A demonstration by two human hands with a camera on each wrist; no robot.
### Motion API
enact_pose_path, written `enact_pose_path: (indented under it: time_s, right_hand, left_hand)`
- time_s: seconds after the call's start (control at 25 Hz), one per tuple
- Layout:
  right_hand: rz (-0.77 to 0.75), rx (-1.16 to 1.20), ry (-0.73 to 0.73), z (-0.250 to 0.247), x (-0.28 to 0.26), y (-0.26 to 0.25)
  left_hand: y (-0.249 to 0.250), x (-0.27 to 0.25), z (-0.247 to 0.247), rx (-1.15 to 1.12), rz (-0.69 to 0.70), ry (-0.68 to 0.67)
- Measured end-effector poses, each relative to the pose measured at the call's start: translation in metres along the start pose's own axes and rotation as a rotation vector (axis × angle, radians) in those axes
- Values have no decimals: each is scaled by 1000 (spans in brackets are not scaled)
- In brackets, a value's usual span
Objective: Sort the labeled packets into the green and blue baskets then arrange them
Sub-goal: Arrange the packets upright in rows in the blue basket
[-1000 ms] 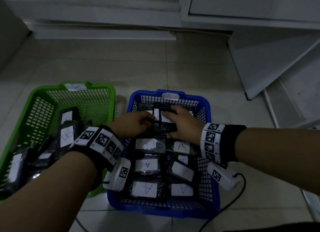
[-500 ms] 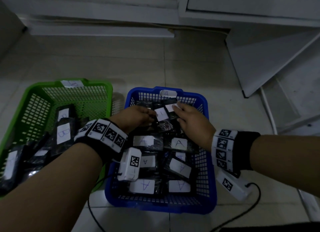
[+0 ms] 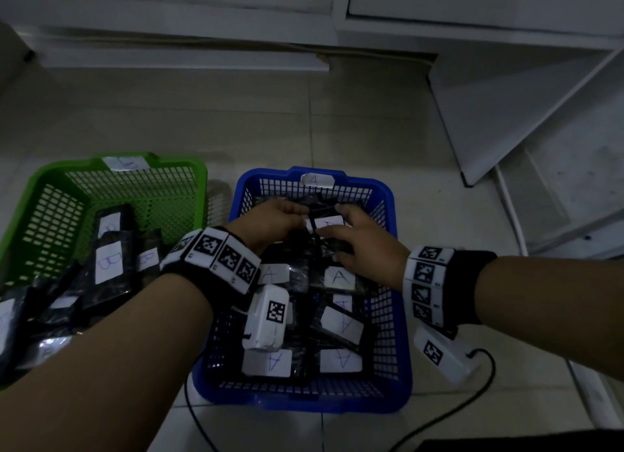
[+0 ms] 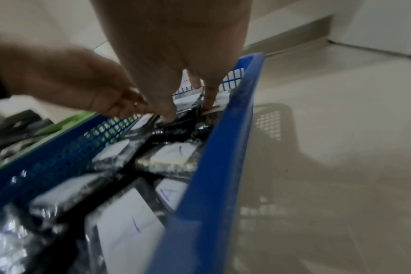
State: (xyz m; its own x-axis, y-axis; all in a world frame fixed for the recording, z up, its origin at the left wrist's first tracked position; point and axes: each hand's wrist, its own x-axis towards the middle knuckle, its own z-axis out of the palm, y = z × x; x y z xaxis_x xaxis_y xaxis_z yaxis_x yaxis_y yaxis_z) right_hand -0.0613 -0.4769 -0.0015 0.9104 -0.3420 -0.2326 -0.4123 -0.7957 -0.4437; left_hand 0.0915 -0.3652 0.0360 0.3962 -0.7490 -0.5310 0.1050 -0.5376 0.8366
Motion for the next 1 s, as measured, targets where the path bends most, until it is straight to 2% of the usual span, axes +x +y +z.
enact_pose_path:
  time_s: [0.08, 0.24, 0.36, 0.4, 0.48, 0.56, 0.64, 0.72, 0.88, 1.0]
  right_hand:
    - [39, -93, -70, -2, 4, -3]
    - [9, -209, -66, -13, 19, -9]
    - [4, -151, -82, -23, 27, -10]
    - [4, -135, -64, -26, 26, -10]
    - [-30, -160, 60, -29, 19, -9]
    - [-114, -266, 234, -32, 7, -8]
    - [-186, -380, 306, -29, -4, -1]
    - [-213, -451, 252, -22, -8, 10]
    - [-116, -373, -46, -18, -6, 15]
    - [-33, -283, -27, -20, -6, 10]
  left_hand:
    - [-3, 3, -1, 138, 48, 25]
    - [-16, 15, -6, 962, 264, -32]
    - [-23, 19, -6, 1230, 306, -119]
    - [-23, 19, -6, 1265, 294, -142]
    - [-21, 20, -6, 1282, 297, -141]
    - [-19, 22, -6, 1213, 312, -91]
    - [-22, 26, -4, 1181, 353, -68]
    - [-23, 30, 2, 1245, 360, -122]
    - [-21, 35, 8, 1258, 379, -135]
    - [-20, 35, 10, 1260, 425, -119]
